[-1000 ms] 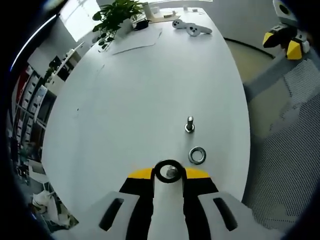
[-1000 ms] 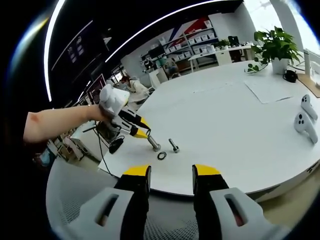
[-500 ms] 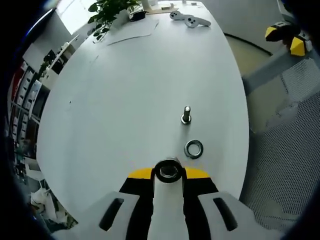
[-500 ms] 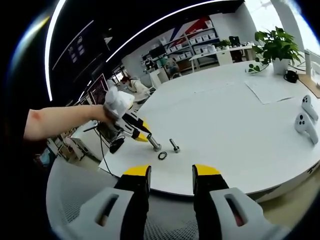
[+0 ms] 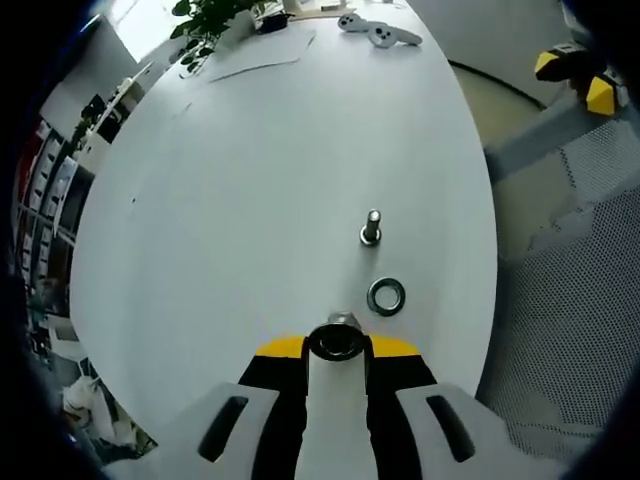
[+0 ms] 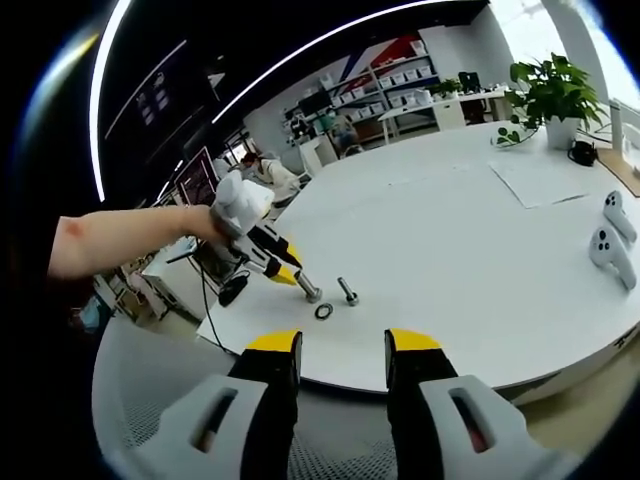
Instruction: Place the washer onto the threaded stud by aligning its center hole with the stud, sliding it down to the base, and recovering from edge contact or off-axis alignment until the washer reaches the visible bottom stop.
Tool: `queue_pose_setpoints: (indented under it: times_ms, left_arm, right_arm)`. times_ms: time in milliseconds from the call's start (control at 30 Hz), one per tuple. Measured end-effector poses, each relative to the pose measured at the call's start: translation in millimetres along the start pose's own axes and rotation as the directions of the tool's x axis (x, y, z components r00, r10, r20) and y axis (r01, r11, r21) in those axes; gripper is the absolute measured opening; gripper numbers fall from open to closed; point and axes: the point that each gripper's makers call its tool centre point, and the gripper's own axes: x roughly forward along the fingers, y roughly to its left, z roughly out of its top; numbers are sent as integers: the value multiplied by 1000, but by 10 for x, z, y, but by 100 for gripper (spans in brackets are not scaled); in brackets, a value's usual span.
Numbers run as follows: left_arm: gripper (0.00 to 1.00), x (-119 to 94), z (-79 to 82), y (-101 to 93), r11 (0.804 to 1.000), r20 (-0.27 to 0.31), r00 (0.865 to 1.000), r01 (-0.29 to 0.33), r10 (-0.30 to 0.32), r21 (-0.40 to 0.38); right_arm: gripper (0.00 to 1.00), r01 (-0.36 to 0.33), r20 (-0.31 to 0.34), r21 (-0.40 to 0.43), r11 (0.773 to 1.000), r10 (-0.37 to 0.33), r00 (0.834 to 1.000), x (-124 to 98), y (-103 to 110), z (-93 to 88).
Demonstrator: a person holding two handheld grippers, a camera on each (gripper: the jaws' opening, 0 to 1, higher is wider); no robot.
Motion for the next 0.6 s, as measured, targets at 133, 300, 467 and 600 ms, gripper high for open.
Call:
queue_pose_setpoints:
  times_ms: [133, 300, 467, 600]
  left_arm:
    - [19, 1, 2, 4, 1000, -27, 1000, 6, -6, 15]
    - [19, -17, 3, 10, 999, -62, 998, 14, -11, 50]
    - [19, -33, -4, 19, 998, -80, 997, 26, -21, 62]
    - [19, -18, -18, 10, 997, -89, 996, 37, -31, 60]
  right_arm:
    - [36, 0, 0, 2, 1000, 0, 1000, -1, -3, -1]
    - [36, 0, 0, 6, 1000, 0, 1000, -7, 1, -10]
    - [36, 0, 0, 6, 1000, 0, 1000, -4, 5, -11]
    - [36, 2, 7, 12, 1000, -2, 1000, -5, 4, -3]
